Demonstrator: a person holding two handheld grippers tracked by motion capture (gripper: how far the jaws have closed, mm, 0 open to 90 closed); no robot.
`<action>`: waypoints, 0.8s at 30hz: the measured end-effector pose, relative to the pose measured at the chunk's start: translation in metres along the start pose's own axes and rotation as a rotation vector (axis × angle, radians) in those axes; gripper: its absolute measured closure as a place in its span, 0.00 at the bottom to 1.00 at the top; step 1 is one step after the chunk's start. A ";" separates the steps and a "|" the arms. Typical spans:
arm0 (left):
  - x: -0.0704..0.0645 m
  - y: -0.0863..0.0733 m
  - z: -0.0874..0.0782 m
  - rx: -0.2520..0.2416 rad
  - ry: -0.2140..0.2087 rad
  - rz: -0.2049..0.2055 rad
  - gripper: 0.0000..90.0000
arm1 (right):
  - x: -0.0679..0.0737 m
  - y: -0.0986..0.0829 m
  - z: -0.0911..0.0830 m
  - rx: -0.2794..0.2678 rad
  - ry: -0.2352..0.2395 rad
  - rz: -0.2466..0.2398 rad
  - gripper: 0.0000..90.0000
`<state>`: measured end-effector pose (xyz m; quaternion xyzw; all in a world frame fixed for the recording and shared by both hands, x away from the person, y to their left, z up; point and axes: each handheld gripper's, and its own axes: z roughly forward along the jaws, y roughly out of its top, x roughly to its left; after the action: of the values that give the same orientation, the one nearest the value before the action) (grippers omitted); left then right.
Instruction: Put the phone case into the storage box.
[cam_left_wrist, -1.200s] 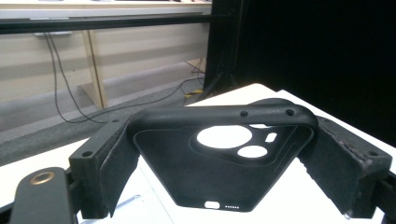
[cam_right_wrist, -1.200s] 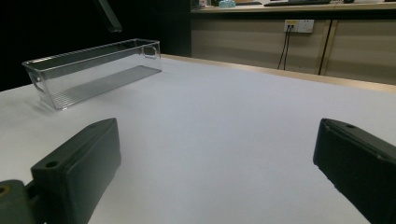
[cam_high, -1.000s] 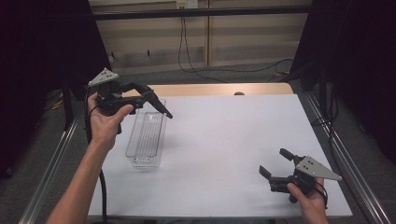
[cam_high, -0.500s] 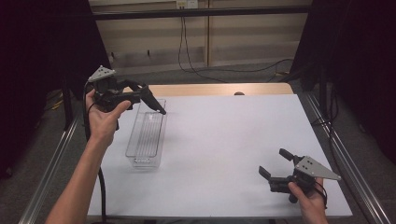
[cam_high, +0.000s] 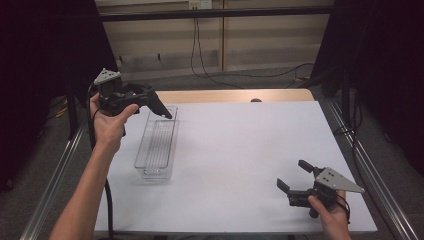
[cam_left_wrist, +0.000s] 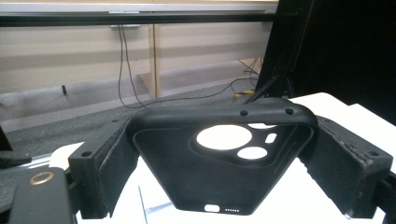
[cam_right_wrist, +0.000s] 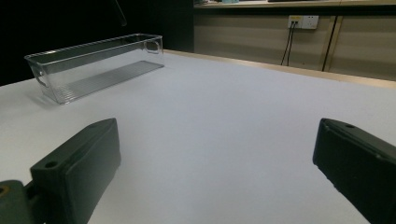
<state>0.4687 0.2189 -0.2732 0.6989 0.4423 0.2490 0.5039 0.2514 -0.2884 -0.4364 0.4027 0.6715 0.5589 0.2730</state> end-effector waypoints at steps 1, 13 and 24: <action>0.000 0.000 0.001 0.002 0.004 -0.003 0.15 | 0.000 0.000 0.000 0.002 0.002 -0.001 0.01; 0.002 -0.002 0.014 0.020 0.039 -0.007 0.15 | 0.000 -0.001 0.000 0.005 0.009 -0.001 0.01; 0.007 -0.006 0.030 0.038 0.059 -0.018 0.15 | 0.000 -0.001 0.001 0.007 0.010 0.000 0.01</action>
<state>0.4939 0.2112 -0.2901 0.6966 0.4681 0.2565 0.4794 0.2517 -0.2877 -0.4373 0.4006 0.6748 0.5586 0.2683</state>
